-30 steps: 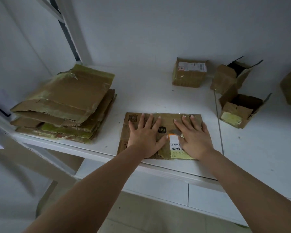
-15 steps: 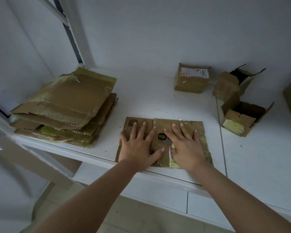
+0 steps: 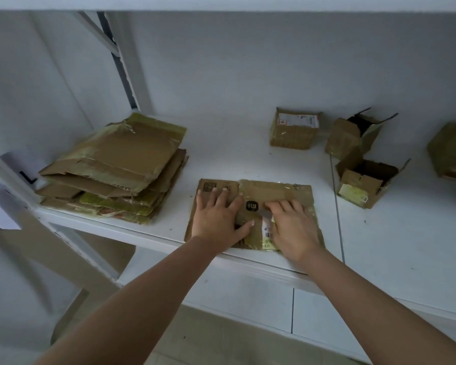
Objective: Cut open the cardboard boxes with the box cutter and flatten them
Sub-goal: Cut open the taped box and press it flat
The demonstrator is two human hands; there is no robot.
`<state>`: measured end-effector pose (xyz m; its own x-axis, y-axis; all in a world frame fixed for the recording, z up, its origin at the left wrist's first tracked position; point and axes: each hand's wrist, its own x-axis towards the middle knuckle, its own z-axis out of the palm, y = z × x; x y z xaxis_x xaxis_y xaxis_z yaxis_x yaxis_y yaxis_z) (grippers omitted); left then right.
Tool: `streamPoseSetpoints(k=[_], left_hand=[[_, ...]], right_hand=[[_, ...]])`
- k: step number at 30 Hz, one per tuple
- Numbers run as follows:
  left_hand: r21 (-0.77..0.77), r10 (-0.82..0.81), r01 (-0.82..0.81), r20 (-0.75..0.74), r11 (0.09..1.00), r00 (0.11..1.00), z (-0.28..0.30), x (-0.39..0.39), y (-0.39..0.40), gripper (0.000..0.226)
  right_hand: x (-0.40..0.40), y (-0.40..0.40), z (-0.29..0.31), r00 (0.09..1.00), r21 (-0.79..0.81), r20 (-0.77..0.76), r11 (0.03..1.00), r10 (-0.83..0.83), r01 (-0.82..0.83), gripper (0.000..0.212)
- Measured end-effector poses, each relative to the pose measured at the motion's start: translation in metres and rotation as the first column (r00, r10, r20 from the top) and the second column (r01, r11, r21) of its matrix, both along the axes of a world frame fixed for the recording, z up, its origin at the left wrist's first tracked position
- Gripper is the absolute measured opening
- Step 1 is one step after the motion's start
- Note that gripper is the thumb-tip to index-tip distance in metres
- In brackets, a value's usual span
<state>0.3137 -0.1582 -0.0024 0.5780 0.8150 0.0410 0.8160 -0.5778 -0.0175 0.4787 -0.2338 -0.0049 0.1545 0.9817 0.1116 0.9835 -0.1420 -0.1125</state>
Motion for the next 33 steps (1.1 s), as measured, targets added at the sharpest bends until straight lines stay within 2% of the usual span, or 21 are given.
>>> streamPoseSetpoints(k=[3, 7, 13, 16, 18, 19, 21, 23, 25, 28, 30, 33], left_hand=[[0.019, -0.023, 0.022, 0.039, 1.000, 0.999, 0.013, -0.003, -0.004, 0.068], [-0.177, -0.002, 0.016, 0.077, 0.984, 0.997, 0.007, -0.004, -0.015, 0.066], [-0.106, -0.014, 0.020, 0.058, 0.994, 0.998, -0.007, -0.002, -0.022, 0.070], [-0.129, 0.008, 0.007, 0.111, 0.992, 0.994, -0.004, -0.004, -0.023, 0.072], [-0.085, 0.077, -0.066, 0.137, 0.994, 0.988, -0.002, -0.006, -0.025, 0.080], [-0.089, 0.154, -0.142, 0.143, 0.986, 0.978, -0.001, -0.008, -0.026, 0.089], [-0.210, 0.349, -0.320, 0.122, 0.924, 0.929, 0.001, -0.012, -0.027, 0.114], [-0.334, 0.475, -0.431, 0.059, 0.838, 0.878, 0.001, -0.016, -0.027, 0.129], [-0.374, 0.503, -0.465, 0.004, 0.802, 0.864, -0.002, -0.018, -0.028, 0.132], [-0.352, 0.500, -0.473, -0.015, 0.807, 0.866, -0.008, -0.015, -0.029, 0.128], [-0.337, 0.509, -0.473, 0.021, 0.814, 0.860, -0.011, -0.014, -0.031, 0.125], [-0.298, 0.515, -0.470, 0.096, 0.831, 0.852, -0.015, -0.015, -0.035, 0.122]], right_hand=[[0.001, -0.011, 0.002, 1.000, -0.051, -0.007, 0.999, -0.008, 0.008, 0.051], [0.000, -0.014, -0.007, 1.000, -0.086, -0.024, 0.996, -0.005, 0.003, 0.053], [0.001, -0.009, -0.011, 0.998, -0.094, -0.065, 0.996, -0.011, 0.005, 0.054], [0.008, -0.007, 0.002, 0.981, -0.131, -0.191, 0.991, -0.039, 0.014, 0.052], [0.015, -0.010, 0.008, 0.950, -0.095, -0.272, 0.987, -0.152, 0.131, 0.051], [0.017, -0.012, 0.009, 0.943, -0.073, -0.261, 0.978, -0.208, 0.195, 0.051], [0.015, -0.016, 0.006, 0.947, -0.049, -0.159, 0.960, -0.281, 0.276, 0.052], [0.010, -0.020, 0.000, 0.937, -0.009, -0.077, 0.940, -0.341, 0.342, 0.050], [0.010, -0.022, -0.004, 0.909, 0.000, -0.050, 0.910, -0.414, 0.415, 0.047], [0.019, -0.020, -0.012, 0.855, -0.107, -0.084, 0.858, -0.512, 0.503, 0.056], [0.022, -0.018, -0.018, 0.858, -0.123, -0.100, 0.862, -0.503, 0.491, 0.060], [0.020, -0.021, -0.024, 0.899, -0.005, -0.125, 0.907, -0.419, 0.422, 0.053]])
